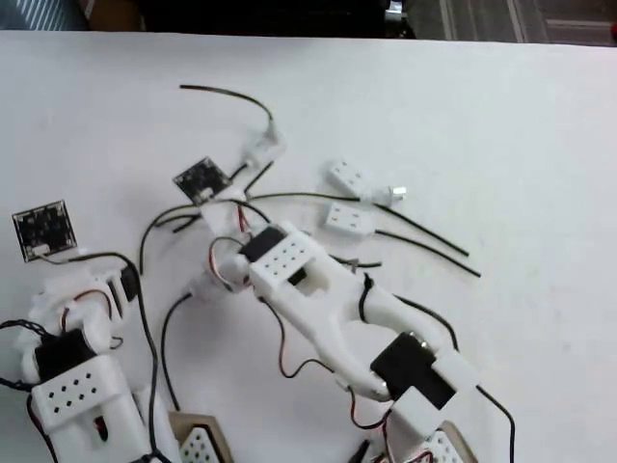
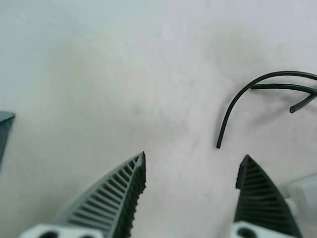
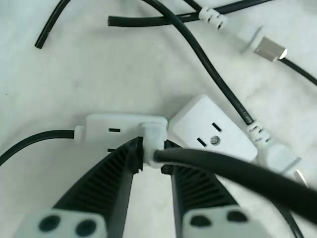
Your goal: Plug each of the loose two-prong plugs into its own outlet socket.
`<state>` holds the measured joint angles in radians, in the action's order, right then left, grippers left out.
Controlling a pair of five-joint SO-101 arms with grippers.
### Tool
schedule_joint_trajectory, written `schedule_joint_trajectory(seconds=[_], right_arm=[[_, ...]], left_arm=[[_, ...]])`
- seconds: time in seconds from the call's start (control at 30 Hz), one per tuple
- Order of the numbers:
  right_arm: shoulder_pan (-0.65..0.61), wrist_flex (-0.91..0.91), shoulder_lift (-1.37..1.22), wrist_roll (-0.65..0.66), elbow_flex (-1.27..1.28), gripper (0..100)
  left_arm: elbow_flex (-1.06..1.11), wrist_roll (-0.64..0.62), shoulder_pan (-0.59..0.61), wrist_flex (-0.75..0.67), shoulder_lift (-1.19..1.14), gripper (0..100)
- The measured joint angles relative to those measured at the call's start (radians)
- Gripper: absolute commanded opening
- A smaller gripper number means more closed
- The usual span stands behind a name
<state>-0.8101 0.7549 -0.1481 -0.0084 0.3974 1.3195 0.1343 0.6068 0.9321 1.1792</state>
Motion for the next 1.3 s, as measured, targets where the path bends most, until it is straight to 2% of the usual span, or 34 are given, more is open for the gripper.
schedule_joint_trajectory(seconds=[0.13, 0.33, 0.47, 0.9, 0.97, 1.1, 1.17, 1.3], right_arm=[[0.0, 0.0, 0.0, 0.0, 0.0, 2.0], [-0.002, 0.006, -0.014, 0.002, 0.002, 15.1], [-0.002, 0.077, 0.012, 0.002, -0.008, 16.7], [0.0, 0.327, 0.37, 0.002, -0.006, 16.5], [-0.011, 0.382, 0.437, 0.002, -0.006, 13.9], [-0.034, 0.489, 0.56, 0.002, -0.006, 0.9], [-0.026, 0.517, 0.601, -0.015, -0.005, 3.9], [-0.023, 0.522, 0.667, -0.104, 0.086, 1.8]], left_arm=[[0.0, 0.0, 0.0, 0.0, 0.0, 29], [0.0, 0.0, 0.0, 0.0, 0.0, 29], [0.0, 0.0, 0.0, 0.0, 0.0, 29], [0.0, 0.0, 0.0, 0.0, 0.0, 29], [0.0, 0.0, 0.0, 0.0, 0.0, 29], [0.006, 0.0, -0.006, 0.0, 0.0, 30], [0.02, 0.0, -0.035, 0.0, 0.0, 29], [0.028, 0.055, -0.092, 0.0, 0.0, 29]])
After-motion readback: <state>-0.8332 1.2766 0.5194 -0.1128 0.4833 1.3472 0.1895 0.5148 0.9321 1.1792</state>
